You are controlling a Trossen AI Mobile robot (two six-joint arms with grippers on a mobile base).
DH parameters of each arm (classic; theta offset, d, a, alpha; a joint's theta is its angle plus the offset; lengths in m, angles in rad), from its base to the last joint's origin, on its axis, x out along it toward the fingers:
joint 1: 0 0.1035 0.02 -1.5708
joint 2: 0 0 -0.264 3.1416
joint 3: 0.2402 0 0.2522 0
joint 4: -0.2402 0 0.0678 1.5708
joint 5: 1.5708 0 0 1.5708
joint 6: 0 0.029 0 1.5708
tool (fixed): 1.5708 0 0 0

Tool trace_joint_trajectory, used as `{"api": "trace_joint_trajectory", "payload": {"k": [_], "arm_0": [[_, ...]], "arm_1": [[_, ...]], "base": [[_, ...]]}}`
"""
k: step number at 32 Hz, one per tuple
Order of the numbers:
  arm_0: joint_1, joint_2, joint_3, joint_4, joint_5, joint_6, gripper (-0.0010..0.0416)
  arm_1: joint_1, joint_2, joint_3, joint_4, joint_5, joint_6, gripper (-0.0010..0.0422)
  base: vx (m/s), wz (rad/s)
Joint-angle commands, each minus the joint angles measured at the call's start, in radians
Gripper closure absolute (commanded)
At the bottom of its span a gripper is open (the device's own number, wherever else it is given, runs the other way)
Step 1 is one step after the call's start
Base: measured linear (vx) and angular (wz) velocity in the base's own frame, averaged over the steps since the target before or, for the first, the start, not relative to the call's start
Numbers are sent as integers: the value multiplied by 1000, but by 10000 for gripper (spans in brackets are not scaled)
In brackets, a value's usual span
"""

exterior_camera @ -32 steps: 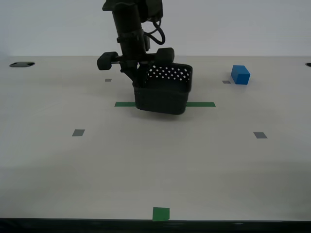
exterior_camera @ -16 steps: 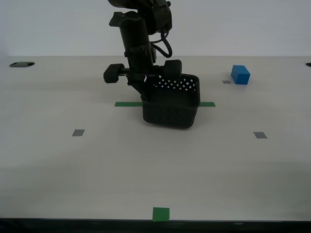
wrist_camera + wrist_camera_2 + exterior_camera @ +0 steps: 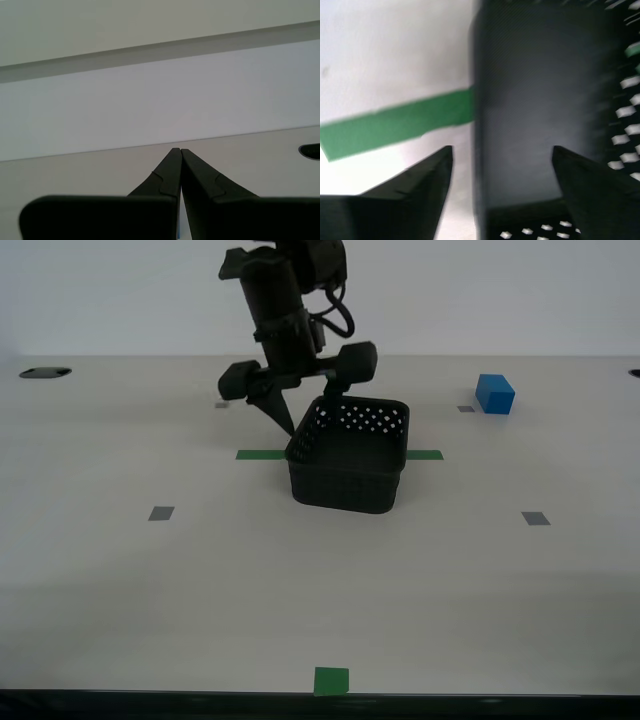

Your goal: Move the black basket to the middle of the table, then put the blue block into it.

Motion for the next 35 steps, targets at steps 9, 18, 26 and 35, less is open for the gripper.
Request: {"api": "trace_joint_trajectory", "payload": {"k": [9,18,26,35], "arm_0": [[0,14,66,-227,-26,-42,405],[0,321,484,-603,-29,-136,390],[2,712,793,-797,-51,-141,180],[8,901,903,-785,-45,-140,39]], "arm_1": [[259,-66,264,-146,-186,172,99],[473,-66,238,-207,-200,257,99],[513,-66,160,-158,-230,308,99],[573,-66,60,-80,-232,308,98]], "base": [[0,0],[0,0],[-3,-5],[-1,-2]]}}
